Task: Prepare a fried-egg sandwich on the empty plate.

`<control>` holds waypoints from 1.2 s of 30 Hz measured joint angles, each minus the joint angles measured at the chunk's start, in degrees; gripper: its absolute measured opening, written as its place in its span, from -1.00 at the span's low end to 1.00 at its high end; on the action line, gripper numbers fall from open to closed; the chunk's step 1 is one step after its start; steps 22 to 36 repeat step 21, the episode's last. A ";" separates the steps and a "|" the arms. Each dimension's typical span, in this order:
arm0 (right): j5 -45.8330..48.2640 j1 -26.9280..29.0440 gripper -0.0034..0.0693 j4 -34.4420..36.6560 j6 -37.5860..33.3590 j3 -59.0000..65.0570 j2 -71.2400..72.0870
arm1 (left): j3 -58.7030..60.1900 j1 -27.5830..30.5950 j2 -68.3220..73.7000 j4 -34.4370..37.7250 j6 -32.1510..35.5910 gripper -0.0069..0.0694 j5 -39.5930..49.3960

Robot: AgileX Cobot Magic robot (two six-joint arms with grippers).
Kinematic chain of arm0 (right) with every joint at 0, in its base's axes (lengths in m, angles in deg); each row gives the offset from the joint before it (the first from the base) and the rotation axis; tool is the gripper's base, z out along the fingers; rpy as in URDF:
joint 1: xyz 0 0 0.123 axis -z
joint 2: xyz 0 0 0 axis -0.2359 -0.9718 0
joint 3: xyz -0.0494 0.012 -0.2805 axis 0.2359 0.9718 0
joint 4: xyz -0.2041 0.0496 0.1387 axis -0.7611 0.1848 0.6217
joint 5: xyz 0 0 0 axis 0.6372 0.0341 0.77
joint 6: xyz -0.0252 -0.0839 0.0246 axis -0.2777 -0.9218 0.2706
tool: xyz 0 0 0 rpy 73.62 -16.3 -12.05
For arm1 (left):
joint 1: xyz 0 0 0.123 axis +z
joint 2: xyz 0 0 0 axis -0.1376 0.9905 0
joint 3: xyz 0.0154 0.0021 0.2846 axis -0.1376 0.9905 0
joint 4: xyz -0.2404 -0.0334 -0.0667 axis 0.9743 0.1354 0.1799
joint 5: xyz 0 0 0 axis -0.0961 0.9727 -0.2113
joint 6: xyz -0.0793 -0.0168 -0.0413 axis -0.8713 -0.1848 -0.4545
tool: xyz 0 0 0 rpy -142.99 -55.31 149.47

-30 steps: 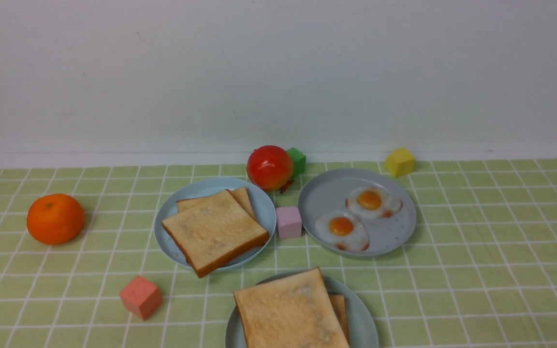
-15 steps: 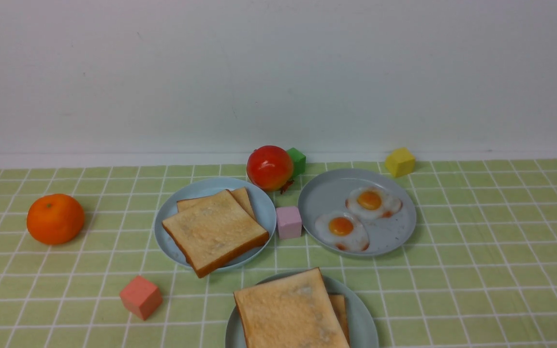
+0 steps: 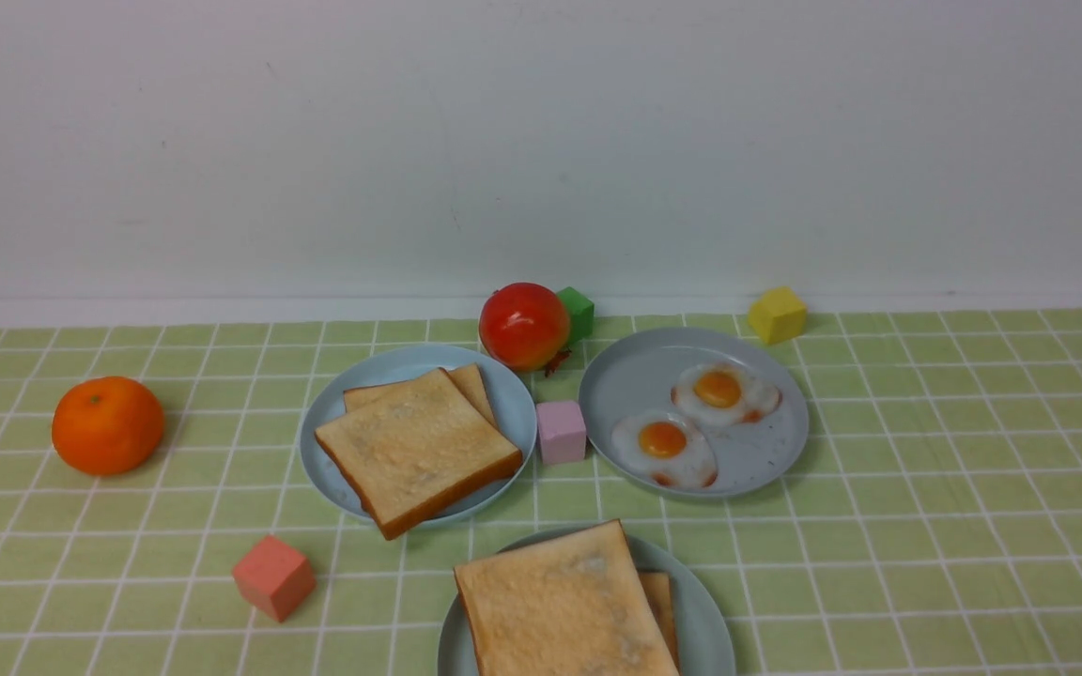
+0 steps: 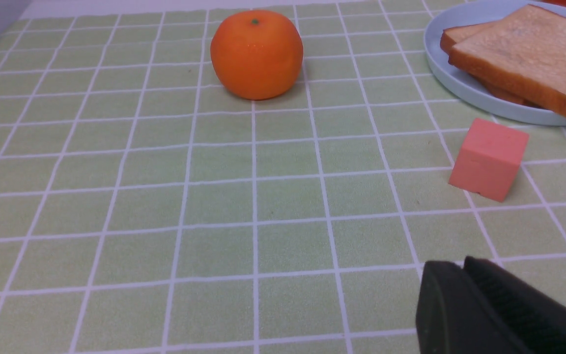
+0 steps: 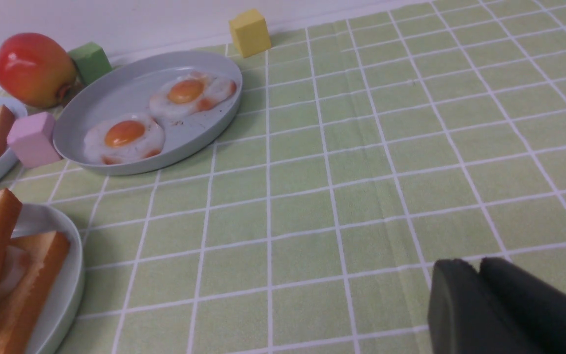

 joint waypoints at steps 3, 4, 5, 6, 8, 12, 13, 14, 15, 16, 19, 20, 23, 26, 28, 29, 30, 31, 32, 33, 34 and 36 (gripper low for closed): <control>0.00 0.00 -0.66 0.00 0.00 0.00 0.00 | 0.00 0.00 0.00 0.00 0.00 -0.67 0.00; 0.00 0.00 -0.66 0.00 0.00 0.00 0.00 | 0.00 0.00 0.00 0.00 0.00 -0.67 0.00; 0.00 0.00 -0.66 0.00 0.00 0.00 0.00 | 0.00 0.00 0.00 0.00 0.00 -0.67 0.00; 0.00 0.00 -0.66 0.00 0.00 0.00 0.00 | 0.00 0.00 0.00 0.00 0.00 -0.67 0.00; 0.00 0.00 -0.65 0.00 0.00 0.00 0.00 | 0.00 0.00 0.00 0.00 0.00 -0.66 0.00; 0.00 0.00 -0.64 0.00 0.00 0.00 0.00 | 0.00 0.00 0.00 0.00 0.00 -0.65 0.00; 0.00 0.00 -0.63 0.00 0.00 0.00 0.00 | 0.00 0.00 0.00 0.00 0.00 -0.65 0.00; 0.00 0.00 -0.63 0.00 0.00 0.00 0.00 | 0.00 0.00 0.00 0.00 0.00 -0.64 0.00; 0.00 0.00 -0.63 0.00 0.00 0.00 0.00 | 0.00 0.00 0.00 0.00 0.00 -0.64 0.00; 0.00 0.00 -0.63 0.00 0.00 0.00 0.00 | 0.00 0.00 0.00 0.00 0.00 -0.63 0.00; 0.00 0.00 -0.62 0.00 0.01 0.00 0.00 | 0.00 0.00 0.00 0.00 0.00 -0.63 0.00; 0.00 0.00 -0.62 0.00 0.01 0.00 0.00 | 0.00 0.00 0.00 0.00 0.00 -0.63 0.00; 0.00 0.00 -0.62 0.00 0.01 0.00 0.00 | 0.00 0.00 0.00 0.00 0.00 -0.62 0.00; 0.00 0.00 -0.62 0.00 0.01 0.00 0.00 | 0.00 0.00 0.00 0.00 0.00 -0.62 0.00; 0.00 0.00 -0.62 0.00 0.01 0.00 0.00 | 0.00 0.00 0.00 0.00 0.00 -0.62 0.00; 0.00 0.00 -0.62 0.00 0.01 0.00 0.00 | 0.00 0.00 0.00 0.00 0.00 -0.62 0.00; 0.00 0.00 -0.62 0.00 0.01 0.00 0.00 | 0.00 0.00 0.00 0.00 0.00 -0.62 0.00; 0.00 0.00 -0.62 0.00 0.01 0.00 0.00 | 0.00 0.00 0.00 0.00 0.00 -0.62 0.00; 0.00 0.00 -0.62 0.00 0.01 0.00 0.00 | 0.00 0.00 0.00 0.00 0.00 -0.62 0.00; 0.00 0.00 -0.62 0.00 0.01 0.00 0.00 | 0.00 0.00 0.00 0.00 0.00 -0.62 0.00; 0.00 0.00 -0.62 0.00 0.01 0.00 0.00 | 0.00 0.00 0.00 0.00 0.00 -0.62 0.00; 0.00 0.00 -0.62 0.00 0.01 0.00 0.00 | 0.00 0.00 0.00 0.00 0.00 -0.62 0.00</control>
